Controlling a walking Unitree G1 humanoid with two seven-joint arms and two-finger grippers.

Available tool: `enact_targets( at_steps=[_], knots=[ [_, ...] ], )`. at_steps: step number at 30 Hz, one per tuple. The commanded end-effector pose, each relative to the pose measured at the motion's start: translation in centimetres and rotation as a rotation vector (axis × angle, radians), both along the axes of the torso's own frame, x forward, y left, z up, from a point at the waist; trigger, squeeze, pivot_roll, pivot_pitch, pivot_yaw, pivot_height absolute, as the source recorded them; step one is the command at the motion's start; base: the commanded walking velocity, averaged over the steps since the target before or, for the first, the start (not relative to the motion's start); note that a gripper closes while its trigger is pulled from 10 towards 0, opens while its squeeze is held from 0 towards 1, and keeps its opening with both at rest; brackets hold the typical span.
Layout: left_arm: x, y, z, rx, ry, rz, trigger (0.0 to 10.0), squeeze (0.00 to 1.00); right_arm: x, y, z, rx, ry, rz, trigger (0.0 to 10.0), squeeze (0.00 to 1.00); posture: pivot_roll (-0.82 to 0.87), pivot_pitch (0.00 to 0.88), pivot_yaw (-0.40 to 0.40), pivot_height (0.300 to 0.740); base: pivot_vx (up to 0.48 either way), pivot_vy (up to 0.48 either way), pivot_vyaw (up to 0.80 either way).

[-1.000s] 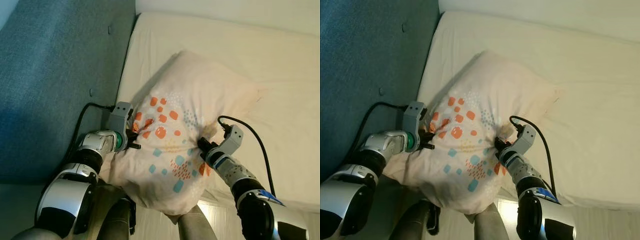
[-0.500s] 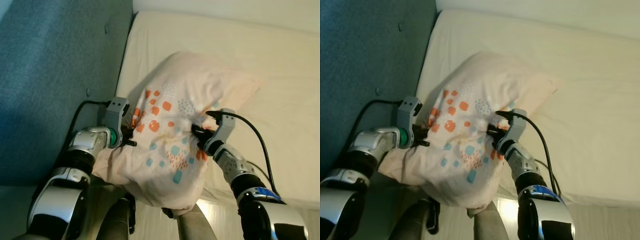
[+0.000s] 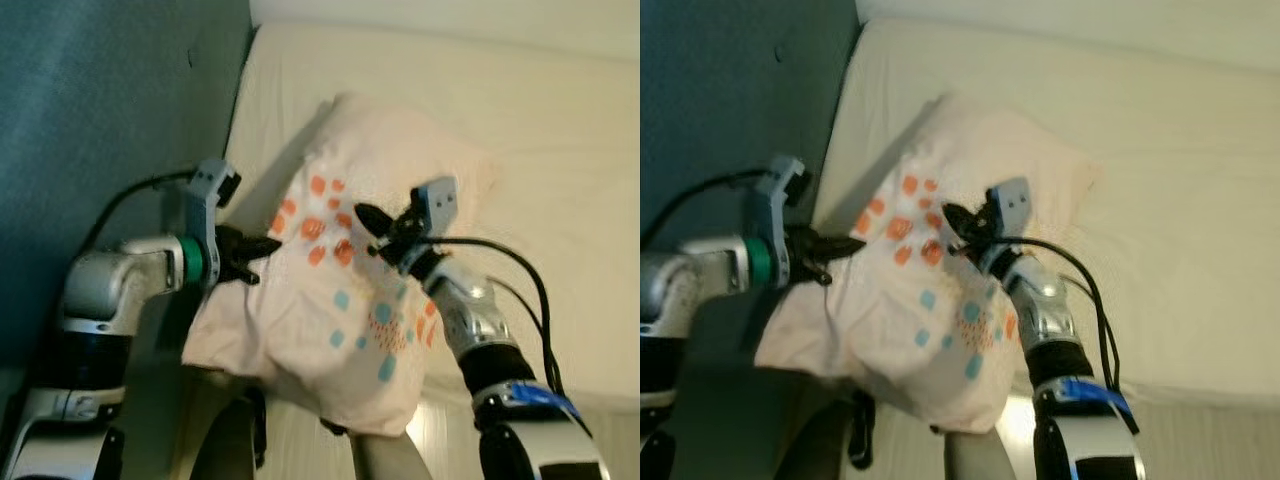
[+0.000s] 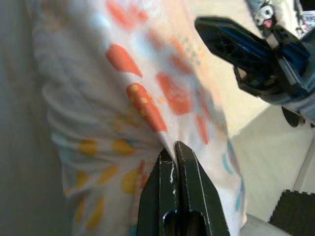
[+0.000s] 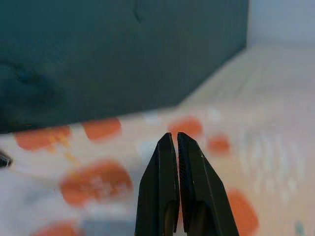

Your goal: Clean up the room

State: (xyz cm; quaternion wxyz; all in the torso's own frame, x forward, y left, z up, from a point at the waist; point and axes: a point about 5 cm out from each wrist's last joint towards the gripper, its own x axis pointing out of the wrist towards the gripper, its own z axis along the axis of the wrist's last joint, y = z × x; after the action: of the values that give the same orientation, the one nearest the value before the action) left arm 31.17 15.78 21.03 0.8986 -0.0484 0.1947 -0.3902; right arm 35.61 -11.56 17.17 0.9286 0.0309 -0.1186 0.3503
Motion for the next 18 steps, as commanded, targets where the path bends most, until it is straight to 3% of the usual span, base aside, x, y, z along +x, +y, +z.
enact_targets(
  at_steps=[1, 7, 8, 9, 10, 13, 14, 15, 16, 18],
  knots=[
    [-0.8, 0.5, 0.4, -0.016, -0.006, -0.014, 0.0, 0.0, -0.2, 0.4, 0.2, 0.008, 0.0, 0.025, 0.0, 0.0, 0.04, 0.311, 0.035, 0.74, 0.0, 0.0, 0.0],
    [-2.1, 0.5, 0.5, 0.0, -0.002, -0.029, 0.0, 0.0, -0.1, 0.4, 0.2, 0.033, 0.023, 0.007, 0.0, 0.0, 0.04, 0.308, 0.036, 0.74, 0.0, 0.0, 0.0],
    [-2.6, 0.4, 0.5, 0.008, 0.005, -0.032, 0.0, 0.0, -0.2, 0.4, -0.1, 0.041, 0.045, -0.004, 4.5, 0.0, 0.04, 0.308, 0.037, 0.74, 0.0, 0.0, 0.0],
    [-2.9, 0.3, 0.4, 0.013, 0.01, -0.035, 0.0, 0.0, -0.2, 0.3, -0.3, 0.046, 0.06, -0.011, 4.5, 0.0, 0.04, 0.308, 0.037, 0.74, 0.0, 0.0, 0.0],
    [-3.2, 0.2, 0.2, 0.019, 0.015, -0.039, 0.0, 0.0, -0.2, 0.1, -0.6, 0.075, 0.089, -0.035, 10.0, 0.0, 0.04, 0.307, 0.035, 0.74, 0.0, 0.0, 0.0],
    [-3.3, 0.1, -0.4, 0.044, 0.025, -0.012, 0.0, 0.0, -0.1, -0.5, -1.1, 0.148, 0.151, -0.102, 10.0, 0.0, 0.05, 0.307, 0.03, 0.74, 0.0, 0.0, 0.0],
    [-2.6, 0.1, -1.0, 0.111, -0.004, 0.052, 4.1, 0.0, 0.1, -1.1, -1.6, 0.199, 0.197, -0.18, 10.0, 0.0, 0.04, 0.307, 0.028, 0.74, 0.0, 0.0, 0.0],
    [-2.6, 0.1, -1.0, 0.111, -0.004, 0.052, 4.1, 0.0, 0.1, -1.1, -1.6, 0.199, 0.197, -0.18, 10.0, 0.0, 0.04, 0.307, 0.028, 0.74, 0.0, 0.0, 0.0],
    [-1.4, 0.1, -1.6, 0.193, -0.062, 0.15, 10.0, 0.0, 0.2, -1.6, -2.1, 0.219, 0.226, -0.245, 10.0, 0.0, 0.04, 0.306, 0.026, 0.74, 0.0, 0.0, 0.0],
    [-0.6, 0.1, -1.9, 0.231, -0.081, 0.208, 10.0, 0.0, 0.1, -1.9, -2.4, 0.228, 0.24, -0.276, 10.0, 0.0, 0.04, 0.306, 0.026, 0.74, 0.0, 0.0, 0.0]
  ],
)
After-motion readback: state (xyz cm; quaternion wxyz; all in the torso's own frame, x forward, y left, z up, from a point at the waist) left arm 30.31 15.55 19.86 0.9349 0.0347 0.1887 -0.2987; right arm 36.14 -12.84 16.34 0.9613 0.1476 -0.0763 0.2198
